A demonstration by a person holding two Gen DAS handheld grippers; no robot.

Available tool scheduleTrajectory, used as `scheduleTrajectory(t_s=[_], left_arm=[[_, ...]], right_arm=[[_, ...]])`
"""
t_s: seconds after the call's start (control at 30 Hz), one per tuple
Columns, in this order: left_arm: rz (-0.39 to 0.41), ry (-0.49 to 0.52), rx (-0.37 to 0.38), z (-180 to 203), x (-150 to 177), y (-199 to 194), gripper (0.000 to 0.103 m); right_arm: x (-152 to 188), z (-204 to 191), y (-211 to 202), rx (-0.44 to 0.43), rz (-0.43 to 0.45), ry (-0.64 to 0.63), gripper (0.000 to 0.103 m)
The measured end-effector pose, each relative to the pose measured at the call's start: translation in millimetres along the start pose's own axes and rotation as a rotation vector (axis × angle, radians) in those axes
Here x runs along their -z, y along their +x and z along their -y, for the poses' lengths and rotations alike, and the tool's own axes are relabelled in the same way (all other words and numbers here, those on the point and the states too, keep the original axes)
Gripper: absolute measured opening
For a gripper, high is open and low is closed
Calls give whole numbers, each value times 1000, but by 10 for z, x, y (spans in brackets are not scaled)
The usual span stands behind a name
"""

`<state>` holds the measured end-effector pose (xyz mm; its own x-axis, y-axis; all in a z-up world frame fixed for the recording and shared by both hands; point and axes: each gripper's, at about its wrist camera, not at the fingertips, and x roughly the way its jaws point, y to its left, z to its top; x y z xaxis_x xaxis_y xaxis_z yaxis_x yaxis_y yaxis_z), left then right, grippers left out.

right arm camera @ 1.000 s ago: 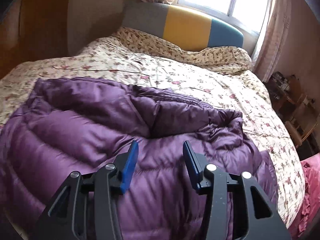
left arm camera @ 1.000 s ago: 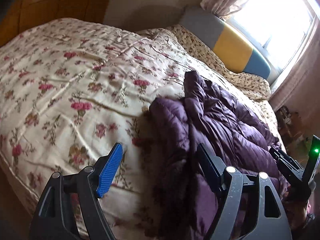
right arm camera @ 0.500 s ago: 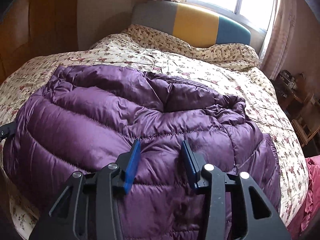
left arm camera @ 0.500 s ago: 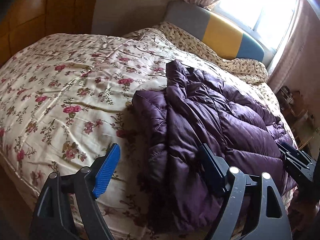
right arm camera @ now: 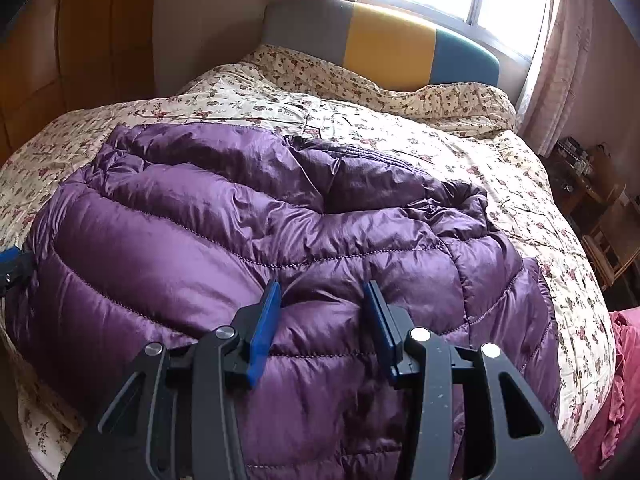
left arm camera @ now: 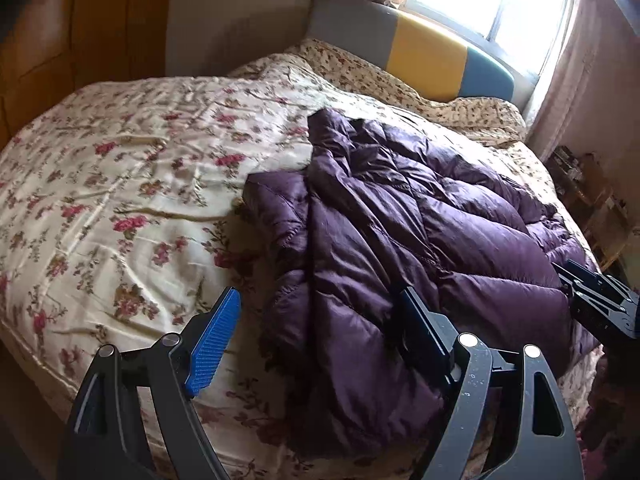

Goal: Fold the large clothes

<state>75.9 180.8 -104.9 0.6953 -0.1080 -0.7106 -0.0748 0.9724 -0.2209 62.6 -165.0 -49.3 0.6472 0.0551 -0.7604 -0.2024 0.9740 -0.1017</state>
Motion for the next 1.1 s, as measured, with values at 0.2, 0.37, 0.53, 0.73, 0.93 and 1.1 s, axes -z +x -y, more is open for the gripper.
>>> scheduleTrajectory(t_s=[0.2, 0.37, 0.53, 0.73, 0.93, 1.1], left_arm=[[-44, -149, 200, -194, 28, 78, 81], [-70, -275, 321, -339, 69, 202, 75], [-74, -320, 382, -377, 86, 246, 49], [-58, -341, 471, -395, 74, 170, 27], [-38, -315, 499, -360, 11, 76, 27], [-16, -302, 558, -327, -38, -12, 24]], right_arm=[[-26, 59, -121, -24, 12, 25, 33], [-20, 60, -226, -62, 17, 38, 17], [30, -11, -161, -82, -17, 29, 14], [38, -58, -114, -114, -48, 19, 13], [2, -71, -101, -149, -64, 22, 12], [153, -169, 93, -131, -110, -17, 10]])
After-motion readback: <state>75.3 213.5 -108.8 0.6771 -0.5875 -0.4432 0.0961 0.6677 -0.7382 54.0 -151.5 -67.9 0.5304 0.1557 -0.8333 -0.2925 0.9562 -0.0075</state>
